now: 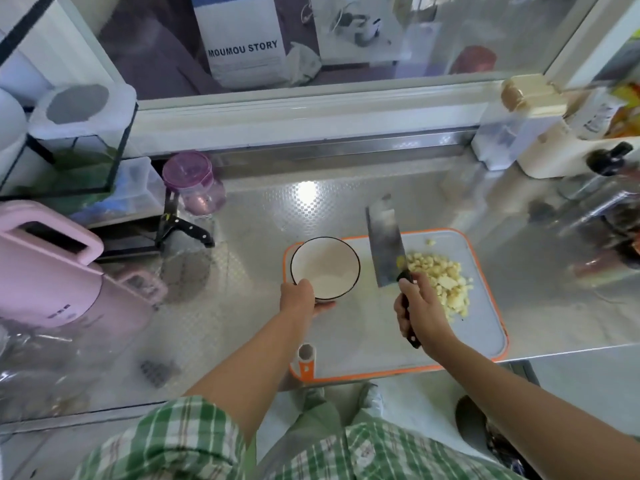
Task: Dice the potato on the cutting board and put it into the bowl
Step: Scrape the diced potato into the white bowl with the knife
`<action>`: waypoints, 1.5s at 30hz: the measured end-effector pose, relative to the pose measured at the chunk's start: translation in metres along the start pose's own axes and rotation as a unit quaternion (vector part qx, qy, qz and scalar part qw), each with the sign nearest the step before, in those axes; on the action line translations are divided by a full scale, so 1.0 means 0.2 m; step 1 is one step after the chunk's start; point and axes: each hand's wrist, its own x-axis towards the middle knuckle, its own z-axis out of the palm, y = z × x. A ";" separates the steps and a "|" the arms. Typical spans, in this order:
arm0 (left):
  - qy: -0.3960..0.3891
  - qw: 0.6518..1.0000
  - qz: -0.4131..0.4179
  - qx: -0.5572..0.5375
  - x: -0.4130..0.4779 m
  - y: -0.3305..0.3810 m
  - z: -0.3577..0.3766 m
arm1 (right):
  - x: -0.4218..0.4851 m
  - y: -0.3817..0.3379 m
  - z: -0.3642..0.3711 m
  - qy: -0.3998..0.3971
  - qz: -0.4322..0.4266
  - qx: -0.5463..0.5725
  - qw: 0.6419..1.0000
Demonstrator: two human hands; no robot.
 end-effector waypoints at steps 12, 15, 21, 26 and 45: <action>-0.116 0.867 -0.060 0.482 -0.12 0.02 -0.01 | 0.01 -0.03 -0.22 0.080 0.018 0.000 0.997; -0.250 0.791 -0.177 0.530 -0.16 0.08 -0.02 | 0.04 -0.01 -0.28 0.090 0.024 0.009 0.996; -0.397 0.774 -0.056 0.491 -0.27 -0.06 0.23 | 0.08 0.03 -0.45 0.113 0.011 -0.019 0.993; -0.201 0.817 0.269 0.469 -0.27 -0.18 0.54 | 0.13 0.14 -0.71 0.191 0.008 -0.087 0.978; -0.140 0.771 0.321 0.531 -0.12 -0.26 0.75 | 0.26 0.40 -0.91 0.193 0.007 -0.201 0.960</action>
